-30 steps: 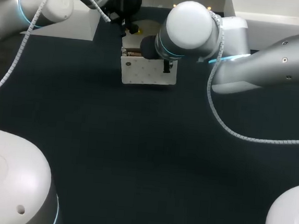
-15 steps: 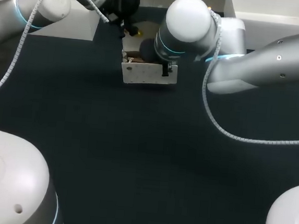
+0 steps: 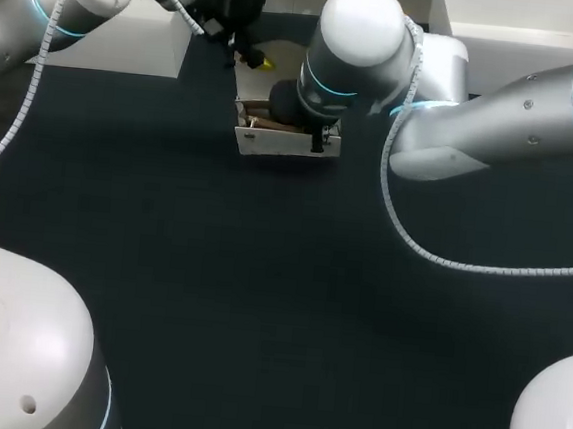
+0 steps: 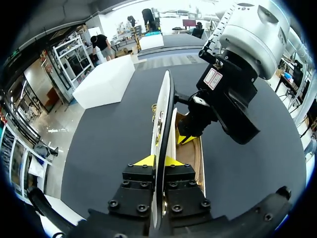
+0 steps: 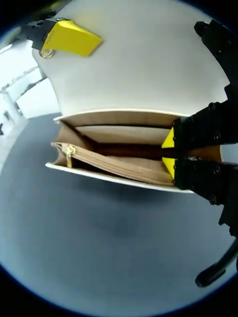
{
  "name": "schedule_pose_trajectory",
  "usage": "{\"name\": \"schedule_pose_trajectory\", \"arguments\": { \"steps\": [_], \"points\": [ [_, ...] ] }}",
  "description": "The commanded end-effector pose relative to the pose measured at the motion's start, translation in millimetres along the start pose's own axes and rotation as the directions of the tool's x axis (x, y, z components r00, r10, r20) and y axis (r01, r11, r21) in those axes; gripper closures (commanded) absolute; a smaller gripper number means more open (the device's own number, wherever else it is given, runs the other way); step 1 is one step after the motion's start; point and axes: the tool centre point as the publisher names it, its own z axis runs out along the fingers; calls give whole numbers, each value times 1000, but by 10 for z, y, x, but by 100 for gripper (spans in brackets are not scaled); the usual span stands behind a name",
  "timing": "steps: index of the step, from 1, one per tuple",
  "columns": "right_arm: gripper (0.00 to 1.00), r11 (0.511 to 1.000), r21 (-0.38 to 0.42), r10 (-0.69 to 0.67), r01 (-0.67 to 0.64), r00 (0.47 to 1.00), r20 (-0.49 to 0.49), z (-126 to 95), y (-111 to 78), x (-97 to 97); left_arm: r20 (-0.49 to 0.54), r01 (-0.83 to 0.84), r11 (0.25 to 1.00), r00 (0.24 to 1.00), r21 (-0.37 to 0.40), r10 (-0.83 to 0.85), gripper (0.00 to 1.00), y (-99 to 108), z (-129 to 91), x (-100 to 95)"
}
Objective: Pick up the bag, open it, inspect its contents, close it, and place it on the opposite side
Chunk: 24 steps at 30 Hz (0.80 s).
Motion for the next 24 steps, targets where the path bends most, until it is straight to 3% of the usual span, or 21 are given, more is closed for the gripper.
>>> {"name": "schedule_pose_trajectory", "arguments": {
  "steps": [1,24],
  "points": [
    [0,1000,11,8,-8,1000,-1,56,12,7,-40,-1,1000,999,-2,1,100,-24,18,-59],
    [0,1000,5,17,-17,999,31,166,-3,-17,-87,-2,1000,996,-18,1,100,36,140,-40]
  ]
}}
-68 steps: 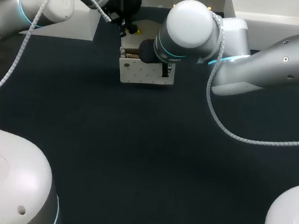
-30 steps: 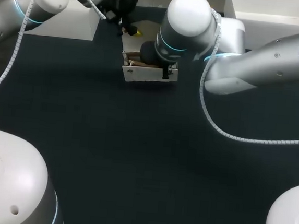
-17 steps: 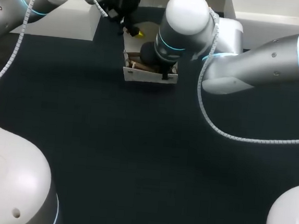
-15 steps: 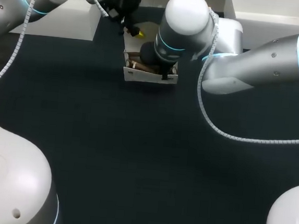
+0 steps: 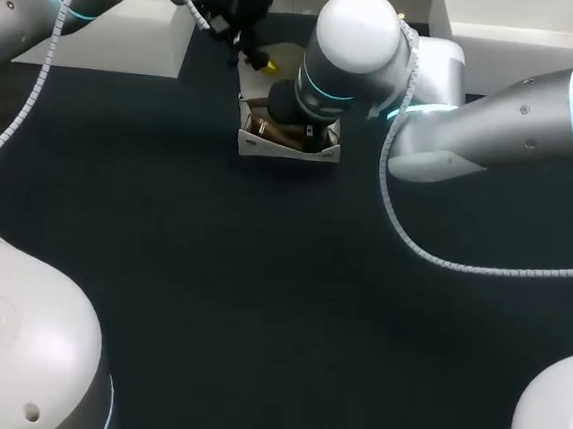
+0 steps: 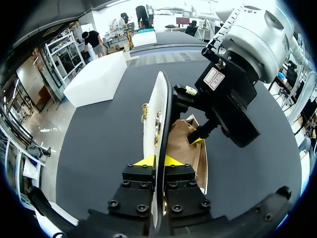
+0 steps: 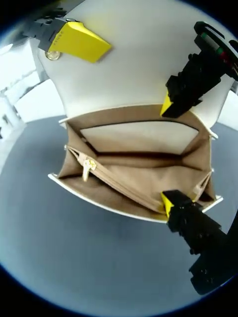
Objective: Pick up the bag, open it, inspect its contents, close it, and place it on the opposite side
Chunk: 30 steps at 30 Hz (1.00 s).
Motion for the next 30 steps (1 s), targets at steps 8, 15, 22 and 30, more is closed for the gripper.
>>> {"name": "schedule_pose_trajectory", "arguments": {
  "steps": [8,15,22,30],
  "points": [
    [0,1000,-3,0,0,1000,5,121,-5,17,-9,1,1000,1000,2,-1,100,24,39,-30],
    [0,1000,-2,-1,1,1000,9,114,-10,4,-8,0,1000,1000,1,0,100,24,40,-34],
    [0,1000,-1,-2,2,1000,13,99,-10,-10,-6,-1,1000,1000,-1,1,100,22,39,-37],
    [21,1000,0,-1,1,1000,26,50,-20,-34,1,-7,1000,1000,-3,7,100,-4,14,-27]
  ]
}}
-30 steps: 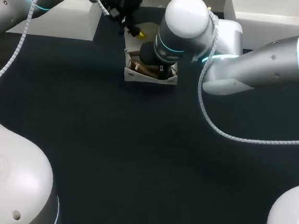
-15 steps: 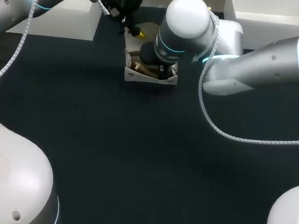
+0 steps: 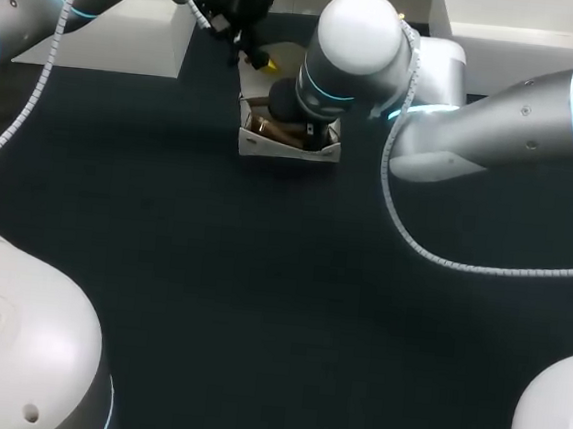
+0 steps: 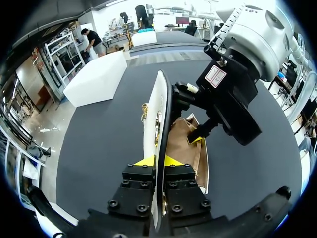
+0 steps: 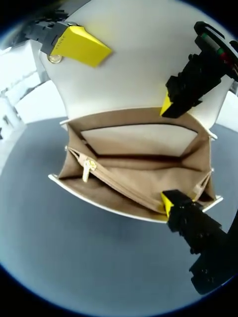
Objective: Pick up the bag, open it, inspect its contents, close it, and place it on the opposite side
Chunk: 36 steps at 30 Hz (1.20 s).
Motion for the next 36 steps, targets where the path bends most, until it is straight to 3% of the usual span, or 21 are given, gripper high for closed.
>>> {"name": "schedule_pose_trajectory", "arguments": {
  "steps": [1,6,13,22,28,36],
  "points": [
    [25,1000,1,2,-2,1000,12,52,-12,17,4,-4,1000,1000,0,4,100,-11,3,14],
    [50,1000,5,4,-5,998,56,-82,-11,-16,16,-13,1000,1000,-6,13,100,-48,-34,43],
    [59,1000,6,5,-6,985,170,-430,8,-123,31,-19,1000,999,-22,19,100,-112,-100,86],
    [61,1000,26,-4,-4,953,302,-835,27,-250,27,-3,1000,1000,-31,4,100,-114,-54,112],
    [64,999,31,0,-12,941,337,-927,44,-247,29,14,999,1000,-42,-13,100,-11,77,94],
    [73,1000,27,2,-12,938,346,-934,82,-117,105,11,996,994,-83,-2,100,223,284,-95]
  ]
}}
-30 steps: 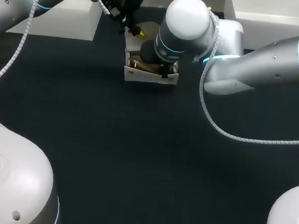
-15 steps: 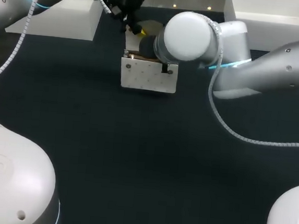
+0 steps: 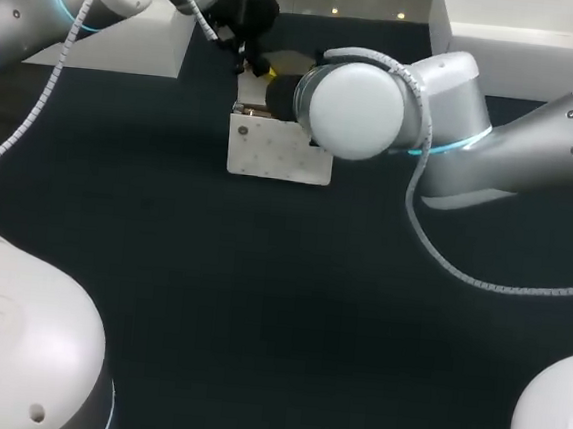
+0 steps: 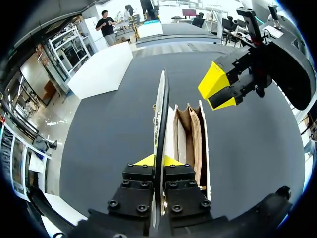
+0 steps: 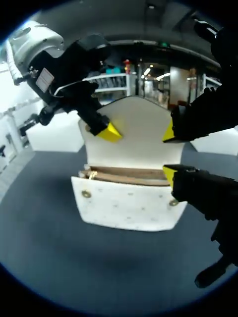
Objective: Pick up the bag, open it, inspect its contents, close it, and place it on the opposite side
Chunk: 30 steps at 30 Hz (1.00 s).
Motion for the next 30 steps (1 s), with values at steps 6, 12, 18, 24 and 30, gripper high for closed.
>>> {"name": "schedule_pose_trajectory", "arguments": {
  "steps": [6,12,18,24,30],
  "points": [
    [100,1000,13,14,-14,999,31,-35,-3,244,76,-6,1000,997,19,4,100,146,252,-170],
    [100,999,21,43,-45,997,65,-78,-6,464,143,-61,998,988,29,56,100,216,361,-257],
    [100,998,22,65,-67,995,81,-94,-23,634,177,-100,995,979,7,98,100,302,507,-292],
    [100,996,51,68,-71,996,66,-43,-41,739,189,-119,993,975,-3,118,100,320,547,-296],
    [100,996,51,68,-71,996,66,-43,-41,739,189,-119,993,975,-3,118,100,320,547,-296]
  ]
}}
